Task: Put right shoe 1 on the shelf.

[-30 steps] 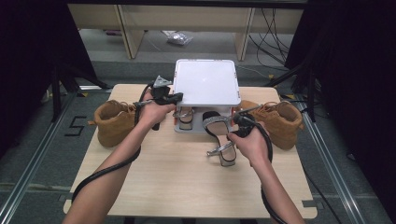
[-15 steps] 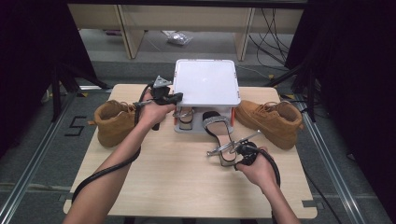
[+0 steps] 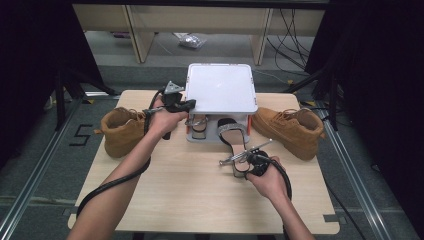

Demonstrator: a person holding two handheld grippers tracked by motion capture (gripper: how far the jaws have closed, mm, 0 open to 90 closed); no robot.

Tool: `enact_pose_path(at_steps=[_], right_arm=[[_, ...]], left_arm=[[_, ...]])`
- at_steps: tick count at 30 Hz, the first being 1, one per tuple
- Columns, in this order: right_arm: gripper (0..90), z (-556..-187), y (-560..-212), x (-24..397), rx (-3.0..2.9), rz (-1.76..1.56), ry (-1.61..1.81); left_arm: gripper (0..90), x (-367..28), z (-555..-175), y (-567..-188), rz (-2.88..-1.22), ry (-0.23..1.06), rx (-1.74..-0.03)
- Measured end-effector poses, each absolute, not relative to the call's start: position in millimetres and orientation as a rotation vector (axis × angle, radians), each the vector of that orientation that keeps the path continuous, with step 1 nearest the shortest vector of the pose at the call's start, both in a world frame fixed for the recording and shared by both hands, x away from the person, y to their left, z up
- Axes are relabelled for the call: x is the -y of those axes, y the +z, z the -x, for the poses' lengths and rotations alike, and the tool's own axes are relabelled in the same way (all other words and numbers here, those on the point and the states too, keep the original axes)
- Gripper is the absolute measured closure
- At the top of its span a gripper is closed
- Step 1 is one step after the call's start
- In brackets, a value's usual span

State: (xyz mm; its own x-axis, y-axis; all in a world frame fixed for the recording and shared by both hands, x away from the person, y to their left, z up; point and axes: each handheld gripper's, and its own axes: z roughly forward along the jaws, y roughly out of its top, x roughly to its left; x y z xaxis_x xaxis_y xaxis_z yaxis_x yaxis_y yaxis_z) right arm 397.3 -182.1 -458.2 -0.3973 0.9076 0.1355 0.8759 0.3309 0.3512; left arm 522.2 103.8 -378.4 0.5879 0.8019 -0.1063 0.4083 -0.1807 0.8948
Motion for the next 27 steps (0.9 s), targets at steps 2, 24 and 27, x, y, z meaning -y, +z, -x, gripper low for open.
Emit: enact_pose_path(at_steps=[2,24,27], right_arm=[[90.0,-398.3,-457.5,179.2,-2.499,-1.662,0.610],[90.0,-424.7,-451.5,167.4,-2.391,-1.620,0.768],[90.0,-429.4,-450.0,165.2,-2.399,-1.605,0.750]], left_arm=[[89.7,-103.6,-522.2,-378.4,-1.801,0.485,-0.988],[89.7,-103.6,-522.4,-378.1,-1.806,0.485,-0.986],[89.7,-103.6,-522.4,-378.1,-1.805,0.484,-0.986]])
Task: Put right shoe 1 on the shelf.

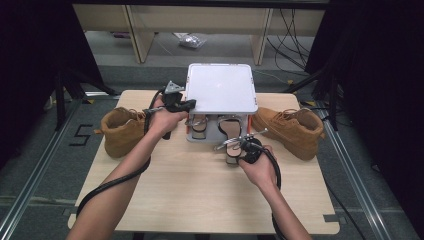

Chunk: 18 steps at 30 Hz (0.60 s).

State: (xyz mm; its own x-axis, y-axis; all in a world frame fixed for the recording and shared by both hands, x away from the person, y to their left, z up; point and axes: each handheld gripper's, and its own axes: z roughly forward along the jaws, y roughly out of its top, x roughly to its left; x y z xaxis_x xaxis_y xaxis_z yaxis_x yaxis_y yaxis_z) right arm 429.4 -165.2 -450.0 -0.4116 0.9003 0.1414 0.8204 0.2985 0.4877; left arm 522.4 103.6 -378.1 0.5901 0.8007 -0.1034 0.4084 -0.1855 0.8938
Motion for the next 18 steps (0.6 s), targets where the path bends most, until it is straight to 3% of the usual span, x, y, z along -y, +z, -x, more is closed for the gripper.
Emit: enact_pose_path(at_steps=[18], right_arm=[[90.0,-460.0,-447.0,153.3,-2.320,-1.651,0.872]], left_arm=[[89.7,-103.3,-522.7,-378.0,-1.806,0.482,-0.983]])
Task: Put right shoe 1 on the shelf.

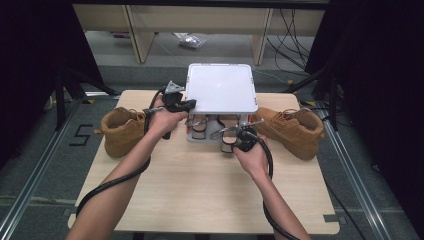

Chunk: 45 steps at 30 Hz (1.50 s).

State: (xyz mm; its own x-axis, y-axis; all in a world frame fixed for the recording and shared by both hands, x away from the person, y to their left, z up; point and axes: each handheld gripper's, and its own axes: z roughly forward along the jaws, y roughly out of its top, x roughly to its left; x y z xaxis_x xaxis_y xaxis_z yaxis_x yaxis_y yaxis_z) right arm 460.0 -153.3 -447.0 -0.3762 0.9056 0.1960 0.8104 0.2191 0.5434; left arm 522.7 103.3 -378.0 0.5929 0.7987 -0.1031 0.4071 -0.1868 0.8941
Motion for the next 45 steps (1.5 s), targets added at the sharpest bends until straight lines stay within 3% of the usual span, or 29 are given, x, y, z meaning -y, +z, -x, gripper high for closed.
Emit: enact_pose_path(at_steps=[45], right_arm=[[89.1,-492.1,-460.0,150.2,-2.080,-1.575,0.804]], left_arm=[[89.7,-104.8,-522.7,-377.3,-1.826,0.478,-0.969]])
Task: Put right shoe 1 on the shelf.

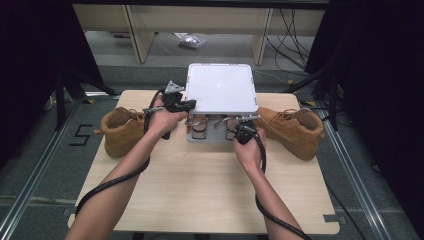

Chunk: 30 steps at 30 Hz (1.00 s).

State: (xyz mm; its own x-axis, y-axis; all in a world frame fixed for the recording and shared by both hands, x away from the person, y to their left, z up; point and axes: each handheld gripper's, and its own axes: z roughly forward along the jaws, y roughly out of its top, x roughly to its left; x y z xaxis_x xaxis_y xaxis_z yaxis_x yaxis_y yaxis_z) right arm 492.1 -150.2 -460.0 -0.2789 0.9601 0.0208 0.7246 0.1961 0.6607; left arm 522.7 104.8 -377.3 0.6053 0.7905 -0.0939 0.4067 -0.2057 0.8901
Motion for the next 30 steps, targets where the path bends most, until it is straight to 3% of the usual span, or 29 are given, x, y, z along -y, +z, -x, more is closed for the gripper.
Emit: enact_pose_path(at_steps=[18,26,30], right_arm=[[84.6,-496.6,-472.1,150.2,-2.047,-1.541,0.821],[61.5,-488.7,-469.6,152.9,-2.063,-1.491,0.863],[55.7,-471.9,-460.7,160.4,-2.049,-1.465,0.936]], left_arm=[[89.7,-104.2,-522.2,-377.5,-1.814,0.478,-0.979],[89.7,-104.2,-522.1,-377.4,-1.813,0.478,-0.979],[88.8,-104.1,-521.5,-378.2,-1.800,0.479,-0.978]])
